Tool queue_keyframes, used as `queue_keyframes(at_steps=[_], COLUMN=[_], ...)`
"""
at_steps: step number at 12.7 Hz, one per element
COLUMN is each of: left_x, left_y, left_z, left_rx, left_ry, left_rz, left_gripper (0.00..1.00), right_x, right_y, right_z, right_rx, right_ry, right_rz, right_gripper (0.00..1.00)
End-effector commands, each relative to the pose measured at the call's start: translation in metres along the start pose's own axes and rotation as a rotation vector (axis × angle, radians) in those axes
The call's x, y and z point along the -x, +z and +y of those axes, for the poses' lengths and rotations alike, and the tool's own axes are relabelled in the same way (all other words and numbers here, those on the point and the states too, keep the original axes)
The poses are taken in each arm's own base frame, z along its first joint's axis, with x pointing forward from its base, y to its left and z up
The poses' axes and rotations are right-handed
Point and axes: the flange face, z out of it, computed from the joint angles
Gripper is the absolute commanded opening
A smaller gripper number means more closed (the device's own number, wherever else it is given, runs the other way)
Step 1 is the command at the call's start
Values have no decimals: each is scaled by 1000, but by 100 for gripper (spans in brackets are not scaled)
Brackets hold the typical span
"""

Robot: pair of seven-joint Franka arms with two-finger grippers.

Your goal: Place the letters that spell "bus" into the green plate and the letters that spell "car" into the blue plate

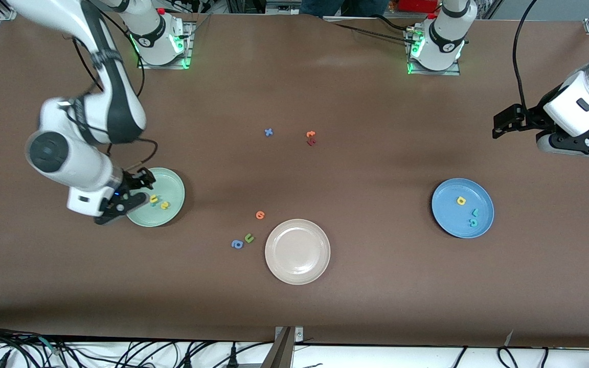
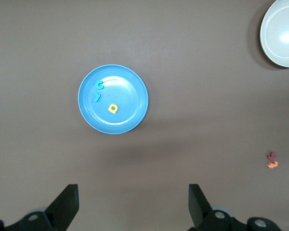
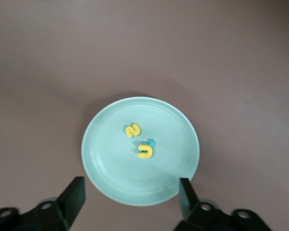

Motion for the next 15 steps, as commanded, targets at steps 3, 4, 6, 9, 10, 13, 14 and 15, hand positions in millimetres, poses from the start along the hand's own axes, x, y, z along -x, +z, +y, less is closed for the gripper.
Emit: queue_keyframes(at_steps=[3,4,6,9,10,13,14,15], left_x=[2,2,2,2,2,2,2,2], left_y=[-2,-2,-3,-2,-2,-2,-2,-2], left_z=[-2,-2,-2,-1,-2,-2,-2,-1], left_rx=[-27,-27,-27,-27,-25,-25,-27,-27], left_ry=[1,1,1,2,1,-1,1,-1], left_rz=[-8,-8,-8,-9,-9,-9,-9,-9], left_gripper=[100,100,100,100,100,100,100,100], right_x=[10,12,12,31,37,34,34,34], right_y=[-106,-132,-169,-196,-205,-208,-205,-201], right_z=[42,49,56,68,66,50,42,32], right_rx=[0,10,42,51,38,-8,-26,-37], right_ry=[95,104,112,145,155,352,359,341], right_rz=[50,76,141,149,151,151,118,84], right_gripper=[100,100,100,100,100,100,100,100])
